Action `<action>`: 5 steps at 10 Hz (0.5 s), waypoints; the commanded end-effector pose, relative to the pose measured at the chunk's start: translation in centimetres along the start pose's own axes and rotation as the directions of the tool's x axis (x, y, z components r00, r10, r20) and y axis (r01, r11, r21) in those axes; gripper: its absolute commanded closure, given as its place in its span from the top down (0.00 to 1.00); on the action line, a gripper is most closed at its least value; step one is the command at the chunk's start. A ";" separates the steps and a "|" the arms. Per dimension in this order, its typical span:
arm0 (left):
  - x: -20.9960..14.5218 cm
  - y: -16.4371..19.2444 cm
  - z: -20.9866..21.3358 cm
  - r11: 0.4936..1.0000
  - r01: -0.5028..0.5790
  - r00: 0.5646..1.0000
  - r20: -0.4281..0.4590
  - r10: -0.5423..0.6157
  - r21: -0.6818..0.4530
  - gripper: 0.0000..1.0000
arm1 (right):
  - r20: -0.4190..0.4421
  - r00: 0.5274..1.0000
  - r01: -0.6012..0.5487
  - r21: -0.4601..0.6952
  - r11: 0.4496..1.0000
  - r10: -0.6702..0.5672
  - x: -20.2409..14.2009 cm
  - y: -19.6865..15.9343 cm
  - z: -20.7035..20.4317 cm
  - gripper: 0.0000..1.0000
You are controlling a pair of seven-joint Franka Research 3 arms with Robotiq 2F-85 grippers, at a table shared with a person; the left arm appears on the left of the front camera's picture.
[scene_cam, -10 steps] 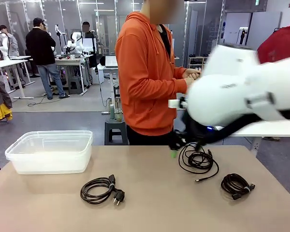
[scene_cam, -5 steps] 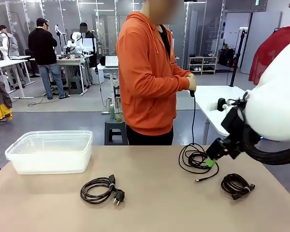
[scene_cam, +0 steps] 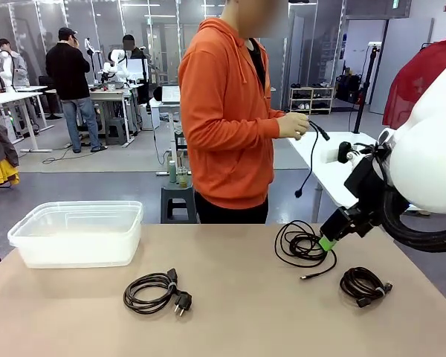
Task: Organize and store the cables.
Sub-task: Place the Power Cable into the Organizing box.
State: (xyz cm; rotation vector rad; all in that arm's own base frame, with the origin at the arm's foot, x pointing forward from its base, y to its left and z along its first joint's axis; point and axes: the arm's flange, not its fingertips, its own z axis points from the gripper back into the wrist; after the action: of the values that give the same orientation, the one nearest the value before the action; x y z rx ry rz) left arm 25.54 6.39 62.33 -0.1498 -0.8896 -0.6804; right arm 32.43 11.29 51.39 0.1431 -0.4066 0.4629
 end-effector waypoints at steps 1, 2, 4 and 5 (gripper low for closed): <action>1.5 -1.3 -1.3 1.000 -0.015 0.996 -0.093 0.013 -0.021 1.00 | -0.012 1.000 0.008 -0.005 1.000 -0.008 -0.2 -0.1 0.0 1.00; 3.1 -2.9 -1.8 0.995 -0.059 0.993 -0.109 0.050 -0.076 1.00 | -0.012 1.000 0.008 -0.005 1.000 -0.008 -0.2 -0.1 0.0 1.00; 5.5 -6.8 -3.7 0.983 -0.108 0.968 -0.240 0.070 -0.151 1.00 | -0.012 1.000 0.008 -0.005 1.000 -0.008 -0.2 -0.1 0.0 1.00; 6.6 -8.4 -5.5 0.980 -0.149 0.945 -0.311 0.102 -0.133 1.00 | -0.012 1.000 0.008 -0.005 1.000 -0.008 -0.2 -0.1 0.0 1.00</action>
State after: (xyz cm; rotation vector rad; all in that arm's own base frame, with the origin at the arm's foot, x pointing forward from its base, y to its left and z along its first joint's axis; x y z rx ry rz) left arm 26.18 -4.17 61.32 -0.2193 -0.6169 -0.6640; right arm 32.38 11.29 51.33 0.1427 -0.4005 0.4634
